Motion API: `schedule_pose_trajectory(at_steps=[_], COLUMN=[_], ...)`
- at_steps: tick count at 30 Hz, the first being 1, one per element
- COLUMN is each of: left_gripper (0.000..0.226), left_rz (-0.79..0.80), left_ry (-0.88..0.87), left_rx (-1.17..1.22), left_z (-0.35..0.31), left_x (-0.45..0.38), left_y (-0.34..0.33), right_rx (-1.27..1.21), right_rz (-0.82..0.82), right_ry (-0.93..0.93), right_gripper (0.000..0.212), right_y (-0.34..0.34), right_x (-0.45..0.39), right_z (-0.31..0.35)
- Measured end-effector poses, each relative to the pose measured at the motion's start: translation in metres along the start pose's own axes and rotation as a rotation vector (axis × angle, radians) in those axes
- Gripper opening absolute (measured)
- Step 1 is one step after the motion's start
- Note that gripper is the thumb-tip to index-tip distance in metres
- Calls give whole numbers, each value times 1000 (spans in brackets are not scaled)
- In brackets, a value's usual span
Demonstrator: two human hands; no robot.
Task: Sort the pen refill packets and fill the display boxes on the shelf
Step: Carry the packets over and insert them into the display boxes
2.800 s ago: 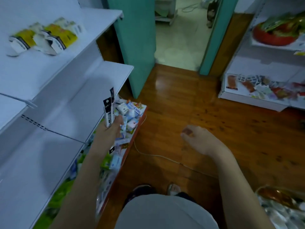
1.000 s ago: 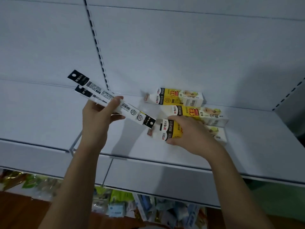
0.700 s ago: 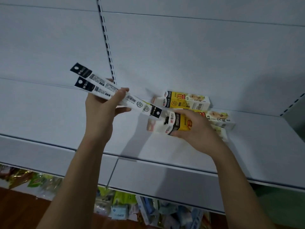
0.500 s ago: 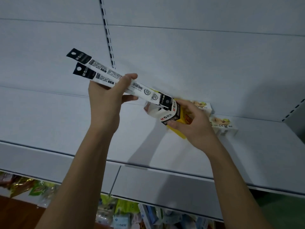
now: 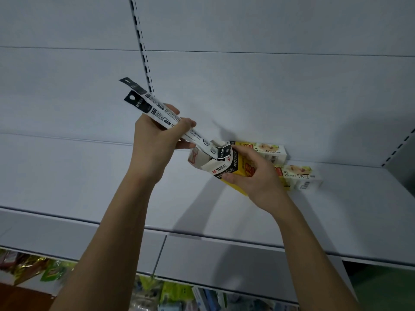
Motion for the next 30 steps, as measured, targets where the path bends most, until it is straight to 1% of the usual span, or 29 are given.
schedule_pose_trajectory(at_steps=[3,6,15,20,23,25,28,30], left_gripper=[23,19,20,18,19,21,17,13], left_rz=[26,58,31,65,42,37,58,60], left_ry=[7,25,50,59,65,78,110,143], left_rx=[-2,44,110,106,118,75,-146,-179], left_z=[2,4,7,11,15,21,37,45], left_x=[1,2,2,7,8,9,15,19], left_y=[-4,-10,-11,-26,-31,-37,-49,-51], right_rx=[-20,-10,-25,-25,-40,-25,-16,0], right_rz=[-2,-4,2,9,-5,-2,24,24], right_ry=[8,7,12,8,14,19,10,8], right_gripper=[60,60,61,61,60,59,52,51], right_y=[1,2,6,5,7,5,-4,-8], right_x=[-1,-1,-3,-4,-5,-5,-4,-4], right_z=[-1,-3,-3,-3,-3,-1,1,3])
Point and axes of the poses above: each hand's wrist, its own x-axis away from the middle knuckle, its own y-axis out of the back of the hand, z = x × y, the point moved 7 cm from there along -x, towards the middle knuckle, and after that the axes turned 1 degree about x, right-handed, at the moved point
